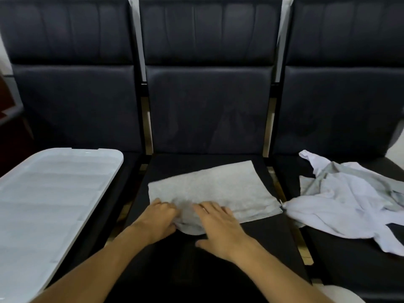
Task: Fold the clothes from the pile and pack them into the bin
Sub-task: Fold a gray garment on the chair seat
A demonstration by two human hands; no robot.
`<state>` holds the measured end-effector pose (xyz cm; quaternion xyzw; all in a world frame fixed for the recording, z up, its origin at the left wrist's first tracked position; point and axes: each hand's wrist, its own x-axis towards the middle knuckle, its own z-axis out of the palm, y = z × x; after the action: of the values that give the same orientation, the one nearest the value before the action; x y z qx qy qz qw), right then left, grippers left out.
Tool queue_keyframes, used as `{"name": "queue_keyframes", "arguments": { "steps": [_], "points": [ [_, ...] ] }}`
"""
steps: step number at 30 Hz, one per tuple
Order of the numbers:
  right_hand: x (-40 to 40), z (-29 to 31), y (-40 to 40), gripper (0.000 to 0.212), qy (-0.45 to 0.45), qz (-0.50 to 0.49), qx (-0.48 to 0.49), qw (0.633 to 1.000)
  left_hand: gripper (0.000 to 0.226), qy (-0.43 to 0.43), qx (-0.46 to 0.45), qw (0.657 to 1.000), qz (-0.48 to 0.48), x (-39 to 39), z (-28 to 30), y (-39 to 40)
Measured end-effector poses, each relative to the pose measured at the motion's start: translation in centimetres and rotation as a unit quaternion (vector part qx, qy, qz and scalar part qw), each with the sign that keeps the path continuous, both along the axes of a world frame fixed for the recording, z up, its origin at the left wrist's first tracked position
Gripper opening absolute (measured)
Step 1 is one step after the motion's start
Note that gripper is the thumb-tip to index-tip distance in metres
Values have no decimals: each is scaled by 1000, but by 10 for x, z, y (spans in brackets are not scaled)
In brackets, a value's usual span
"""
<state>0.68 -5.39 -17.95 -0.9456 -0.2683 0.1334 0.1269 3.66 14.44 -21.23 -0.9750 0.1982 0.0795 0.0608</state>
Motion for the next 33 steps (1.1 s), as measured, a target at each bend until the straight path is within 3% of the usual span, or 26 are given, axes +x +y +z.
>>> {"name": "queue_keyframes", "arguments": {
  "steps": [1, 3, 5, 7, 8, 10, 12, 13, 16, 18, 20, 22, 24, 27, 28, 30, 32, 33],
  "points": [
    [1, -4, 11, 77, -4, -4, 20, 1000, 19, -9, -52, 998, -16, -6, 12, -6],
    [2, -3, 27, 55, 9, -59, 104, 993, 12, -10, -214, 977, -3, -20, 32, -15],
    [0, 5, 33, 27, 34, -121, 167, 978, 4, 25, -381, 923, 42, -32, 46, -19],
    [-1, 13, 26, 8, 62, -146, 208, 965, 18, 90, -477, 872, 64, -37, 52, -13],
    [-4, 17, 19, 6, 80, -154, 236, 956, 30, 131, -480, 865, 70, -38, 53, -6],
    [-8, 27, 4, 27, 115, -181, 310, 926, 42, 193, -371, 904, 92, -36, 51, 10],
    [-9, 36, -16, 36, 149, -213, 351, 900, 24, 210, -180, 954, 117, -31, 45, 18],
    [-7, 38, -27, 34, 165, -226, 355, 892, 18, 186, -131, 963, 142, -26, 44, 18],
    [9, 38, -64, 30, 192, -269, 355, 875, 17, 5, -225, 958, 178, -2, 49, 3],
    [26, 26, -86, 33, 169, -329, 383, 846, 5, -112, -336, 922, 159, 22, 54, -16],
    [42, 14, -108, 27, 123, -382, 409, 819, 37, -111, -431, 881, 159, 48, 51, -36],
    [56, 2, -131, 44, 67, -417, 344, 839, 70, -37, -419, 885, 201, 70, 36, -55],
    [65, -14, -154, 63, 24, -430, 220, 875, 84, 72, -326, 908, 252, 79, 8, -66],
    [55, -22, -150, 35, 58, -355, 151, 921, 88, 180, -210, 925, 260, 73, -30, -64],
    [47, -22, -140, 32, 108, -298, 155, 936, 80, 189, -232, 917, 264, 72, -36, -61],
    [29, -23, -111, 64, 212, -173, 102, 956, 62, 200, -328, 876, 291, 69, -35, -60],
    [16, -34, -81, 99, 184, -92, -60, 977, 50, 211, -431, 818, 317, 61, -23, -66],
    [11, -40, -66, 104, 127, -77, -126, 981, 47, 223, -483, 780, 330, 55, -15, -70]
  ]
}}
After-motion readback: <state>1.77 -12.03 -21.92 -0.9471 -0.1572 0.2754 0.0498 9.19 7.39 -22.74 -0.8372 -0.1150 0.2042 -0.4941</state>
